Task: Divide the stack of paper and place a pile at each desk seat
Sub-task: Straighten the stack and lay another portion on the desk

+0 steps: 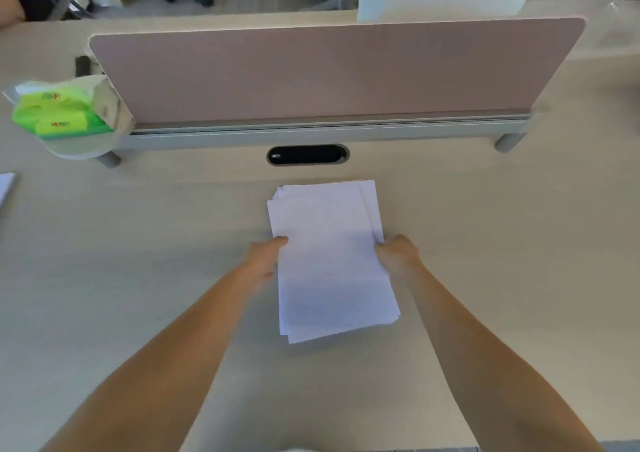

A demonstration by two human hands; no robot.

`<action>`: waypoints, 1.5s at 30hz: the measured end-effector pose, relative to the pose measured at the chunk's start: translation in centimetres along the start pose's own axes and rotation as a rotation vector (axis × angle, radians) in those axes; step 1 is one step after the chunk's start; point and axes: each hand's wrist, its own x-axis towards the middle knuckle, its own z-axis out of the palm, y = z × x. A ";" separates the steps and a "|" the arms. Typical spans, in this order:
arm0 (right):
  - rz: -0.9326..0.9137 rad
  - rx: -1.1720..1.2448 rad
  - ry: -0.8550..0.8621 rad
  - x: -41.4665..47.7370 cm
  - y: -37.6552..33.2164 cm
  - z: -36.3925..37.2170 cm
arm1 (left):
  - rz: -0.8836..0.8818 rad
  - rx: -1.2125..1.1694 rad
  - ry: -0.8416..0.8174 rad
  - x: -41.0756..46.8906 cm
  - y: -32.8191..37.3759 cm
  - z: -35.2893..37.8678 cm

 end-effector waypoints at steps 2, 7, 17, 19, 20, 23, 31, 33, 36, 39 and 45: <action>-0.013 -0.041 -0.016 0.1 -0.3 0.3 | -0.025 -0.017 0.000 0.2 0.2 0.6; -0.070 -0.185 0.008 0.0 -1.6 1.6 | -0.020 0.066 0.098 3.2 -0.5 1.3; -0.045 -0.172 -0.050 0.8 -2.4 1.8 | 0.007 0.177 0.180 0.8 1.4 2.6; -0.058 -0.157 -0.069 0.6 -2.6 1.9 | 0.017 0.195 0.176 0.9 1.3 2.9; -0.058 -0.156 -0.071 0.5 -2.6 2.1 | 0.020 0.205 0.177 0.8 1.3 3.1; -0.058 -0.123 -0.061 0.2 -2.7 2.3 | 0.023 0.219 0.188 0.9 1.2 3.4; 0.010 -0.082 -0.087 0.0 -2.4 2.4 | 0.005 0.223 0.199 0.6 1.2 3.2; 0.000 -0.095 -0.082 -0.2 -2.5 2.4 | 0.007 0.230 0.202 0.7 1.1 3.3; -0.006 -0.133 -0.044 -0.5 -2.7 2.5 | 0.012 0.238 0.204 1.1 1.0 3.6; -0.038 -0.150 -0.017 -1.0 -2.8 2.7 | 0.018 0.256 0.212 1.1 1.0 3.8; -0.029 0.122 -0.076 -0.3 -2.6 2.6 | 0.018 0.264 0.219 0.9 1.2 4.1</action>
